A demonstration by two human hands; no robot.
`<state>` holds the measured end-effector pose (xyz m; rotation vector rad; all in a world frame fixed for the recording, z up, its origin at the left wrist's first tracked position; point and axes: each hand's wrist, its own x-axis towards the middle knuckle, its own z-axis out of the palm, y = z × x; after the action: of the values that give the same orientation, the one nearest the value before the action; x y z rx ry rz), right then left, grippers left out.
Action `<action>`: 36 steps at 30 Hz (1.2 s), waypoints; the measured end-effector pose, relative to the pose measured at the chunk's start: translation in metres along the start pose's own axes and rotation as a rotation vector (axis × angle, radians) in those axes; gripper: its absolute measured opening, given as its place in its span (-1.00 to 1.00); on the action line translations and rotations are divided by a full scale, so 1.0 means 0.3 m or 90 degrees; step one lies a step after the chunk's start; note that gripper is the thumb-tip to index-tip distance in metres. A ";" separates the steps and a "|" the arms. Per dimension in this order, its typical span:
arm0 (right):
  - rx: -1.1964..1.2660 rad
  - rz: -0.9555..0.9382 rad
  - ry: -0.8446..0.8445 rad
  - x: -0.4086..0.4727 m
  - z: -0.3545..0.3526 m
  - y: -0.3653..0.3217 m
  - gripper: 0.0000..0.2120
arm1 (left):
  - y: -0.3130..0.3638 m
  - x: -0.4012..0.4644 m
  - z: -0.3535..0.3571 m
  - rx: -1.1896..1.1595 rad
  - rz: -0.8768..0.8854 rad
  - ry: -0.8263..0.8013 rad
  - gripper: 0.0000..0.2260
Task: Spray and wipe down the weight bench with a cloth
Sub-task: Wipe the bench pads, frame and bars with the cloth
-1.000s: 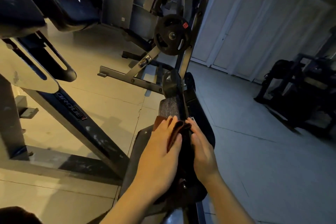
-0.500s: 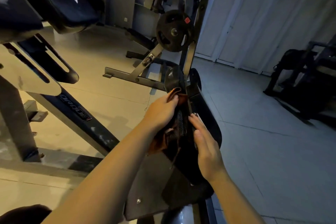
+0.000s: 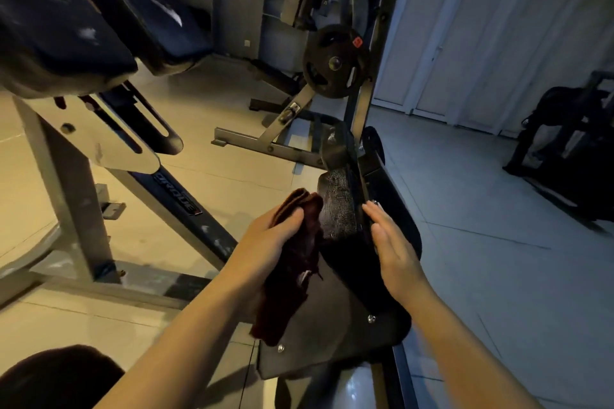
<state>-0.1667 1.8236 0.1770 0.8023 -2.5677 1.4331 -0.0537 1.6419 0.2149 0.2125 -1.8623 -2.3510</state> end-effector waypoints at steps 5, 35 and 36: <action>-0.112 -0.215 0.007 -0.023 0.020 -0.233 -0.69 | 0.060 -0.075 -0.073 -0.127 0.012 -0.005 -0.65; -0.073 -0.046 0.045 0.093 0.087 -0.193 -0.65 | -0.309 0.213 0.194 -0.645 -0.024 -0.091 -0.58; -0.075 -0.042 0.042 0.092 0.087 -0.194 -0.64 | -0.306 0.260 0.186 -0.645 -0.020 -0.093 -0.54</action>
<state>-0.1576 1.7669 0.2160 0.7996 -2.5239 1.2559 -0.1427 1.7011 0.1362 -0.0502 -0.5045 -3.0226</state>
